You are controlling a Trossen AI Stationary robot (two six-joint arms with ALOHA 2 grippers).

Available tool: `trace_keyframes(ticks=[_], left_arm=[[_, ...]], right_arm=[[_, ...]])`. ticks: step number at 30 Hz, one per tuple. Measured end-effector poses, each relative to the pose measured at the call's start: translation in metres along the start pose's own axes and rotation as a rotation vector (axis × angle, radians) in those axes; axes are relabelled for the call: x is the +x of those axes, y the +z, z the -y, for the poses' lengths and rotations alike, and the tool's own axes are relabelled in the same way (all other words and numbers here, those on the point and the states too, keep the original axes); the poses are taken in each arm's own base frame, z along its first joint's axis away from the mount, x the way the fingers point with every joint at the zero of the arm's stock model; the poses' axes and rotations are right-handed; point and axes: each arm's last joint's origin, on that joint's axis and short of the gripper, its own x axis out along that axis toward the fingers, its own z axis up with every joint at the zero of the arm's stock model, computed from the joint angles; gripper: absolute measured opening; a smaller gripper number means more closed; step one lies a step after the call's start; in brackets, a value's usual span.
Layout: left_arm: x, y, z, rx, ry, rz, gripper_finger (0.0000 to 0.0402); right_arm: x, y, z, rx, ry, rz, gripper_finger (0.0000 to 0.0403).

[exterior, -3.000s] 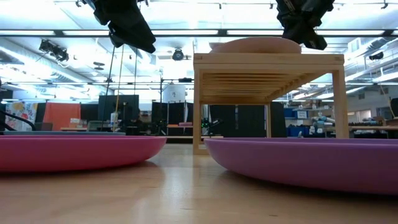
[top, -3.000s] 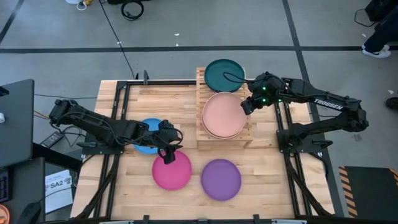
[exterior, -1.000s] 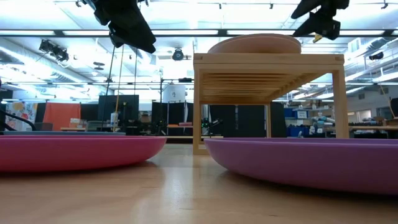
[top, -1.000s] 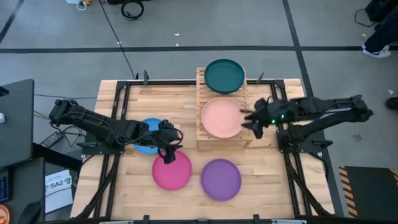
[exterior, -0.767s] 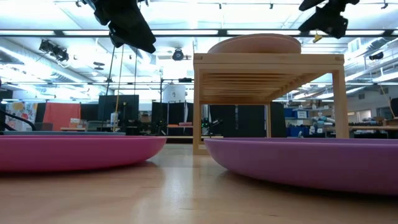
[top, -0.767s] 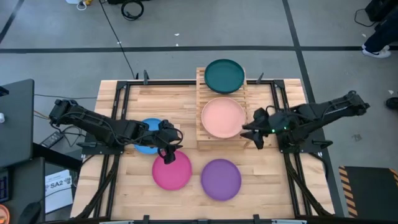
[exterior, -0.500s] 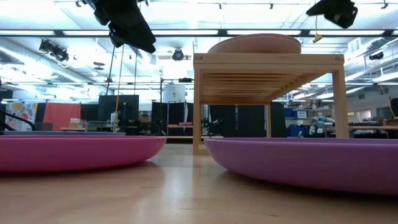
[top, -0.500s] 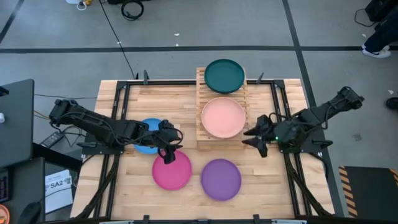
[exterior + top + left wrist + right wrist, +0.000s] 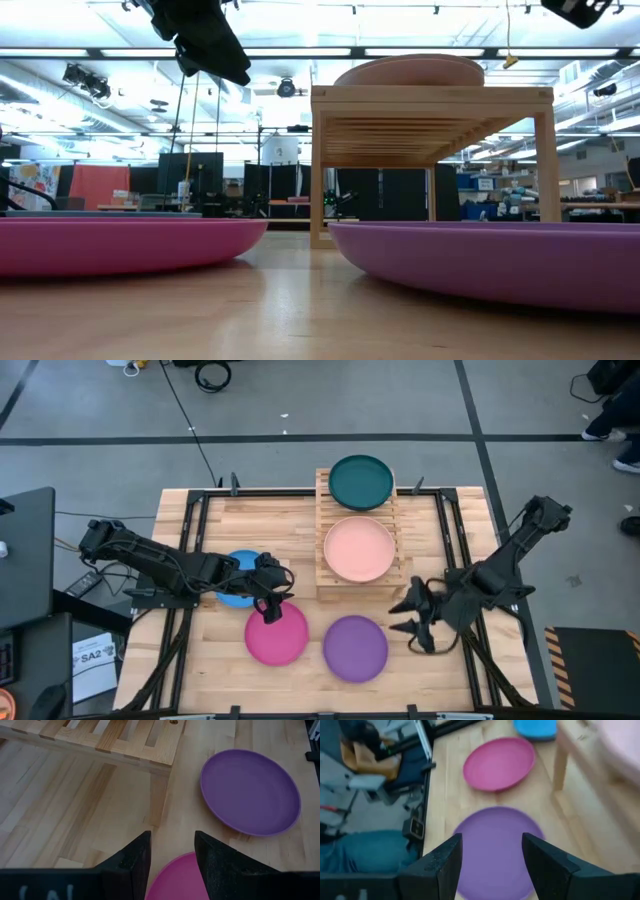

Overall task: Place and stack plates onto a shelf
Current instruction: Stack the pink plate on top of the dark green plate

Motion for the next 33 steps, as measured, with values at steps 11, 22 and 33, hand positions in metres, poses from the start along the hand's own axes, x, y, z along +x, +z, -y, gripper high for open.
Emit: trace_keyframes(ticks=[11,22,33], left_arm=[[0.000,0.000,0.000,0.000,-0.010,-0.004,0.0158],[0.006,-0.003,0.001,0.008,-0.002,-0.028,0.0158],[0.048,-0.020,0.003,0.097,0.020,-0.179,0.0158]], right_arm=[[0.036,-0.029,-0.023,-0.090,-0.020,-0.090,0.0210],[0.065,-0.049,-0.029,-0.141,-0.075,-0.153,0.0210],[0.070,-0.051,-0.031,-0.143,-0.070,-0.155,0.0210]])
